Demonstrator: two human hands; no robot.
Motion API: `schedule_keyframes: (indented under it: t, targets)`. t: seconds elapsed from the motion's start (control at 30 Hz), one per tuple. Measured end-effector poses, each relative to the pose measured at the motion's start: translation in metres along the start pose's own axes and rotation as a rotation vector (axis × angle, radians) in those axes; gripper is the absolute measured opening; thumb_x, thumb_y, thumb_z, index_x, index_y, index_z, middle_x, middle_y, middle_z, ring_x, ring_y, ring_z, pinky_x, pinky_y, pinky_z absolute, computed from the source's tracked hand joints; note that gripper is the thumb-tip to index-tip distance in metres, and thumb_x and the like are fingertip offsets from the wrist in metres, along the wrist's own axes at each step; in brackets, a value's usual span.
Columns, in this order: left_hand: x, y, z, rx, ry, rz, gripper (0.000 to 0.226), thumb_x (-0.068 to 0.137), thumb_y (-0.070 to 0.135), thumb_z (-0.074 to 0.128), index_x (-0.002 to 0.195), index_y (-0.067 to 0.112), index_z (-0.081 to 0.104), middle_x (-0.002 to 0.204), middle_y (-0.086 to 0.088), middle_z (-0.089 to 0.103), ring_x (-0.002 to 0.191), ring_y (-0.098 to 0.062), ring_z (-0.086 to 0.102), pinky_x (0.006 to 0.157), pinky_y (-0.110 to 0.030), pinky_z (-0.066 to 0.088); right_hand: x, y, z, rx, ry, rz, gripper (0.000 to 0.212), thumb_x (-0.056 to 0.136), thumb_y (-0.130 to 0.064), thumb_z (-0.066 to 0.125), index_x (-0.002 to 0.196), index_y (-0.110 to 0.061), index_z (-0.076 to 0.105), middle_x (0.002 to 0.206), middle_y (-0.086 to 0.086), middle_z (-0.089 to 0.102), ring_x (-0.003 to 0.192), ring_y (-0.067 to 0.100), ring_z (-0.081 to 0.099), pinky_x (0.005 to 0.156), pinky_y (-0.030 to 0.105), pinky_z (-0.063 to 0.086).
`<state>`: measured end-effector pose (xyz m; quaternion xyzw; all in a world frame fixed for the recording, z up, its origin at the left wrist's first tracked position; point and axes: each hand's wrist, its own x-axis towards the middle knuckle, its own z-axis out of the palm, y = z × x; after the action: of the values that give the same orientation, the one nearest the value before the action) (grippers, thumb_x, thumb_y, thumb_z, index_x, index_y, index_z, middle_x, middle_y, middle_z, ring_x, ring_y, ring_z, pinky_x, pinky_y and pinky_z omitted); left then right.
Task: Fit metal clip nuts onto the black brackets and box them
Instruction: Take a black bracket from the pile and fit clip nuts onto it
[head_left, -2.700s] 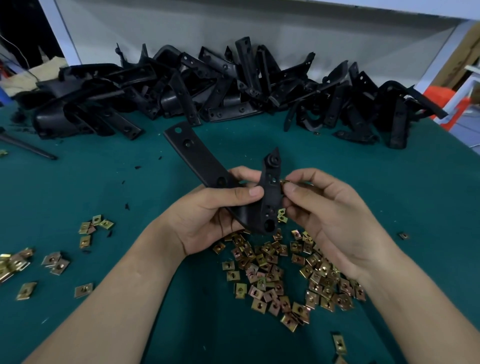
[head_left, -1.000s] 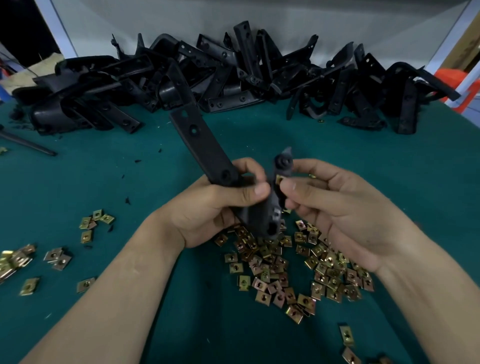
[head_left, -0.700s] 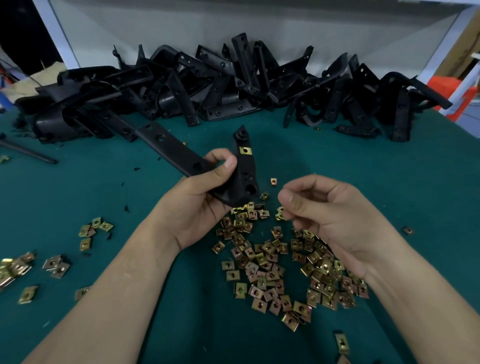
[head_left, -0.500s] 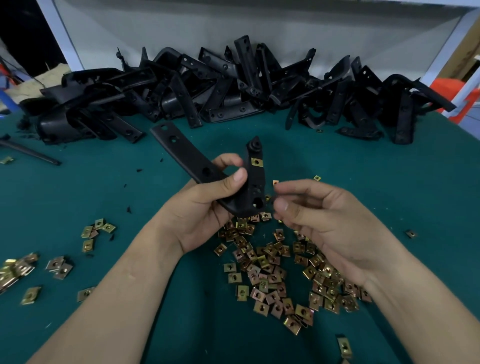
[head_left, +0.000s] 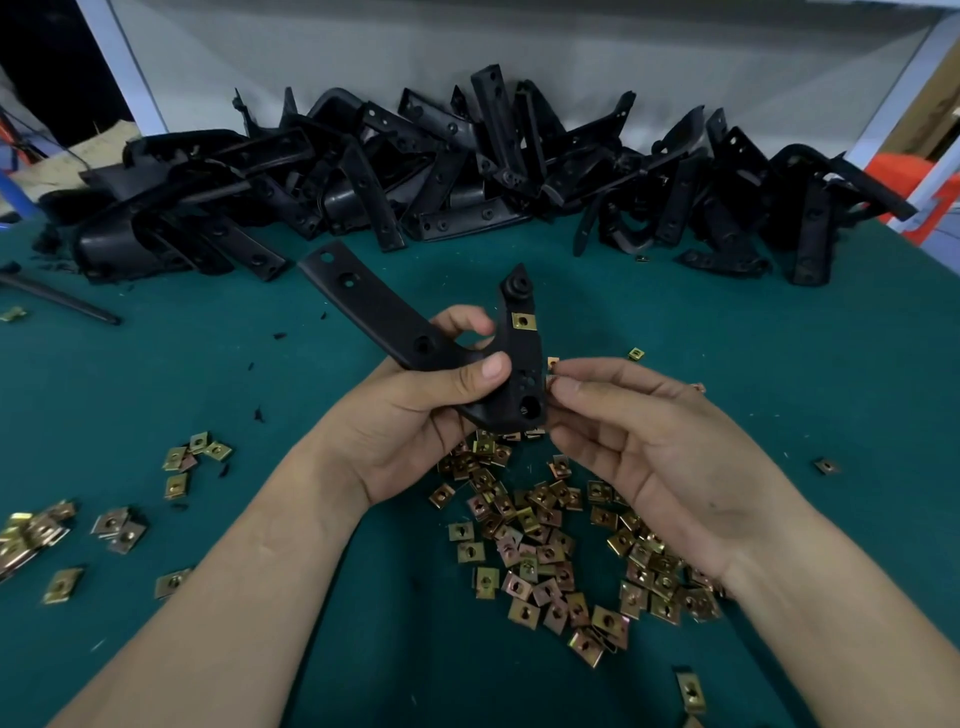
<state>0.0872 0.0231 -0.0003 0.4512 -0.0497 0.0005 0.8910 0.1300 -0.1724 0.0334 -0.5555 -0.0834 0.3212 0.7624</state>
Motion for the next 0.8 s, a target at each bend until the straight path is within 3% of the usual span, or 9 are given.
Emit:
schedule_keyframes:
  t: [0.17, 0.47, 0.8]
  targets:
    - [-0.0006, -0.0002, 0.0, -0.006, -0.006, -0.004, 0.041, 0.067, 0.015, 0.09, 0.095, 0.02, 0.061, 0.102, -0.01, 0.073, 0.09, -0.024, 0.073, 0.077, -0.03, 0.06, -0.0012, 0.003, 0.0028, -0.011, -0.011, -0.035, 0.018, 0.071, -0.015, 0.078, 0.088, -0.013, 0.08, 0.104, 0.014, 0.077, 0.085, 0.016, 0.074, 0.069, 0.02, 0.057]
    - [-0.0002, -0.0014, -0.0021, 0.021, -0.059, 0.003, 0.033, 0.074, 0.012, 0.082, 0.094, 0.018, 0.057, 0.099, -0.008, 0.074, 0.09, -0.023, 0.073, 0.076, -0.029, 0.06, 0.0008, 0.0032, 0.0003, -0.003, -0.041, -0.047, 0.018, 0.073, -0.015, 0.076, 0.091, -0.011, 0.077, 0.1, 0.015, 0.077, 0.081, 0.016, 0.073, 0.067, 0.023, 0.058]
    - [0.0, -0.0024, -0.0023, 0.037, -0.055, 0.014, 0.033, 0.071, 0.014, 0.086, 0.091, 0.019, 0.061, 0.098, -0.007, 0.073, 0.088, -0.022, 0.073, 0.076, -0.029, 0.06, -0.0008, 0.0016, -0.0004, -0.047, -0.08, -0.049, 0.012, 0.07, -0.015, 0.079, 0.082, -0.015, 0.075, 0.102, 0.016, 0.076, 0.082, 0.017, 0.072, 0.069, 0.023, 0.057]
